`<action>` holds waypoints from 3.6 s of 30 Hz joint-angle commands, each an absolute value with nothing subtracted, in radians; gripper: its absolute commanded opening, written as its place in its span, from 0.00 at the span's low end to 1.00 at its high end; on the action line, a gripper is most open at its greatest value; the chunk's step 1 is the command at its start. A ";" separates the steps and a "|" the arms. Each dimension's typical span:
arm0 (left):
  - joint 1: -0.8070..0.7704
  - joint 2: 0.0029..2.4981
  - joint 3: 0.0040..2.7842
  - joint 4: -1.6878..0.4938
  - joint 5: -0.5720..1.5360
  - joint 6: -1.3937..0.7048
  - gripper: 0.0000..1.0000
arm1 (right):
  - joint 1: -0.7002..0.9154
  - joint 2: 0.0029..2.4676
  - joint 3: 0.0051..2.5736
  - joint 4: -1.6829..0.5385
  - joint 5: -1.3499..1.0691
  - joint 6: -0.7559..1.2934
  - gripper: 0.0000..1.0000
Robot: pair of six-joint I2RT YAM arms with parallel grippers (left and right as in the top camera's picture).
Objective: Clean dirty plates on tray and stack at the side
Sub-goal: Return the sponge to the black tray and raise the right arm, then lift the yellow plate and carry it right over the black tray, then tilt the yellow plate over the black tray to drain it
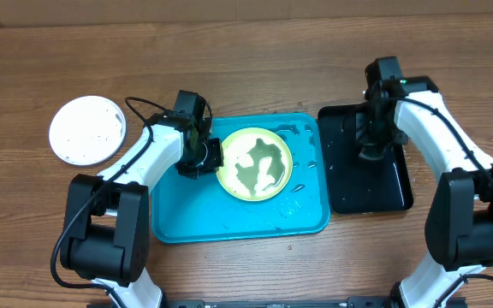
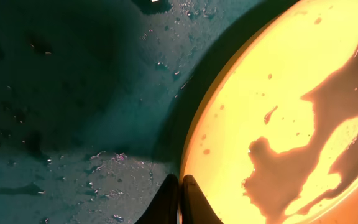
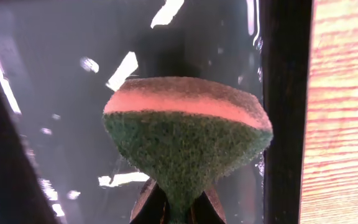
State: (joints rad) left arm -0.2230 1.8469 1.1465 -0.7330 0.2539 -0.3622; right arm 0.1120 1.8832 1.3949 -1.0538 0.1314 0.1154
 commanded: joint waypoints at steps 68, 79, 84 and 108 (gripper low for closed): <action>-0.582 1.843 1.587 -0.741 -0.047 -0.461 0.04 | -0.292 1.882 1.583 -1.041 0.164 0.055 1.00; -0.749 1.843 1.587 -0.689 -0.337 -0.402 0.04 | -0.292 1.882 1.583 -1.041 0.164 0.055 1.00; -0.842 1.843 1.587 -0.643 -0.491 -0.334 0.04 | -0.292 1.882 1.583 -1.041 0.164 0.055 1.00; -1.262 1.843 1.587 -0.191 -1.328 0.384 0.04 | -0.292 1.882 1.583 -1.041 0.164 0.055 1.00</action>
State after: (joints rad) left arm -1.2446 1.8462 1.5627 -0.2165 -1.2091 0.2741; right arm -0.2882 1.8843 1.5726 -1.0462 0.1608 0.0521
